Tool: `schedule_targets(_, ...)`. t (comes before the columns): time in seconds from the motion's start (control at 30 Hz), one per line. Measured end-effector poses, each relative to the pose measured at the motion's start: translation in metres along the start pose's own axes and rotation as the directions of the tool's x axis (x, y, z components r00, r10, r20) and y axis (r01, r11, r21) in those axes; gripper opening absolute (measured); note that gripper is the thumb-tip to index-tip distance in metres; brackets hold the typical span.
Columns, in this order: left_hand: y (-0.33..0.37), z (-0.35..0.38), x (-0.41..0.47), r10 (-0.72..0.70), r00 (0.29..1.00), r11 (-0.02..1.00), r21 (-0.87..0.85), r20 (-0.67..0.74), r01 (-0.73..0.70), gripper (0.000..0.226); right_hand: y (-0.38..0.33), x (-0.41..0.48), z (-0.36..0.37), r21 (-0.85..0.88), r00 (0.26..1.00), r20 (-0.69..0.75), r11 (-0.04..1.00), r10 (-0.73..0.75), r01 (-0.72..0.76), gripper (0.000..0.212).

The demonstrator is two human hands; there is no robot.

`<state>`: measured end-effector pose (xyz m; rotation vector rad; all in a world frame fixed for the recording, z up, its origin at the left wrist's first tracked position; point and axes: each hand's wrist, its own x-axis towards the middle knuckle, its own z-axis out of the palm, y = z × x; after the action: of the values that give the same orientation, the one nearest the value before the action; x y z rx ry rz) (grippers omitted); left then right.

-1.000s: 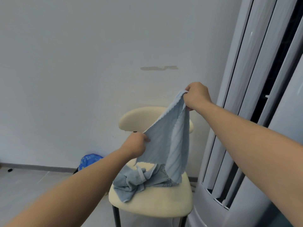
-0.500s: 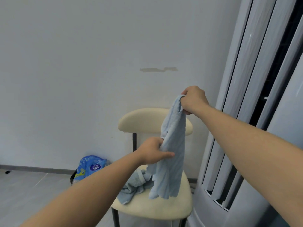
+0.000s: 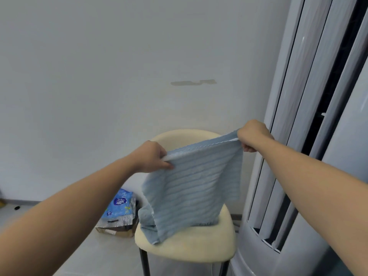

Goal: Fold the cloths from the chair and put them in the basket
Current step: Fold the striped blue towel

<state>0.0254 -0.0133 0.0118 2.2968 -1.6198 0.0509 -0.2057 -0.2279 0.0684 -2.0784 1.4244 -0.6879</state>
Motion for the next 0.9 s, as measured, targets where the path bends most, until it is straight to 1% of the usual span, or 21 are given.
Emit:
schedule_targets(0.13,-0.005,-0.011,-0.005,-0.002,1.0,1.0,0.016,0.016,0.001,0.042,0.009,0.0,0.004,-0.005,0.999,0.032,0.999,0.033,-0.033,0.022)
schedule_targets(0.23,-0.009,-0.013,-0.008,0.011,1.0,0.998,0.067,-0.007,-0.01,0.033,0.016,0.002,0.008,-0.009,0.995,0.059,0.997,0.081,-0.081,0.023)
schedule_targets(0.3,-0.011,-0.012,-0.01,0.031,0.999,0.996,0.085,-0.026,-0.029,0.035,0.02,0.004,0.011,-0.004,0.988,0.079,0.991,0.132,-0.132,0.022)
schedule_targets(0.43,-0.009,-0.014,-0.012,0.103,0.992,0.991,0.089,-0.078,-0.096,0.043,0.028,0.009,0.014,0.007,0.98,0.098,0.985,0.171,-0.173,0.022)
schedule_targets(0.5,-0.007,-0.015,-0.011,0.079,0.993,0.996,0.049,-0.093,-0.075,0.044,0.031,0.011,0.014,0.02,0.979,0.092,0.982,0.183,-0.185,0.021)
schedule_targets(0.6,-0.009,-0.019,-0.011,0.013,0.995,0.999,-0.05,-0.099,-0.018,0.028,0.036,0.014,0.014,0.018,0.974,0.1,0.978,0.204,-0.207,0.019)
schedule_targets(0.67,-0.013,-0.02,-0.012,-0.015,0.996,0.994,-0.109,-0.092,0.005,0.024,0.04,0.015,0.013,0.009,0.969,0.104,0.974,0.223,-0.225,0.018)
schedule_targets(0.83,-0.018,-0.021,-0.014,-0.091,0.994,0.955,-0.29,-0.062,0.07,0.015,0.047,0.018,0.018,-0.069,0.961,0.136,0.97,0.239,-0.232,0.011)
schedule_targets(0.9,-0.018,-0.022,-0.014,-0.087,0.995,0.956,-0.283,-0.04,0.073,0.015,0.048,0.02,0.02,-0.093,0.958,0.155,0.969,0.241,-0.229,0.01)
